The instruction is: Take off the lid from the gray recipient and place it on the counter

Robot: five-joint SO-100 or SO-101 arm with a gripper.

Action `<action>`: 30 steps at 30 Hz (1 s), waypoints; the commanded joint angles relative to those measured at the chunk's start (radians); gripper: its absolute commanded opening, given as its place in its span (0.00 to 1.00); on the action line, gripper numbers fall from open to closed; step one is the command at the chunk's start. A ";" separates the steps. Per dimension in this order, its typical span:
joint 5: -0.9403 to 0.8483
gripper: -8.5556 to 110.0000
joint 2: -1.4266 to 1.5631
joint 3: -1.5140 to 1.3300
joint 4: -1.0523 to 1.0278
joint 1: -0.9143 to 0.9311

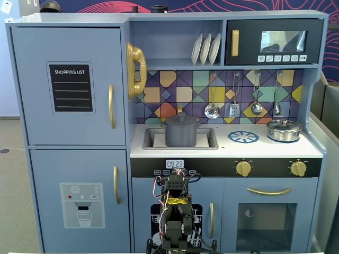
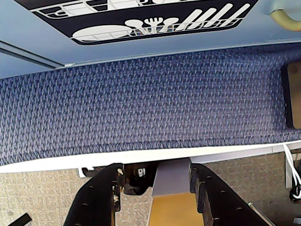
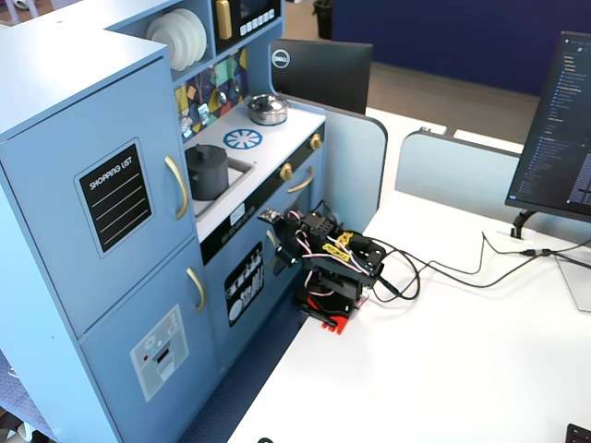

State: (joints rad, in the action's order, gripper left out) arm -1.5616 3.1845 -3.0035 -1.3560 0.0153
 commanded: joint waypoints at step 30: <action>-0.044 0.07 -0.209 0.769 0.434 0.002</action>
State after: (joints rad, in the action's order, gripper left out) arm -1.5693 3.0450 -2.3899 -1.0922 0.0322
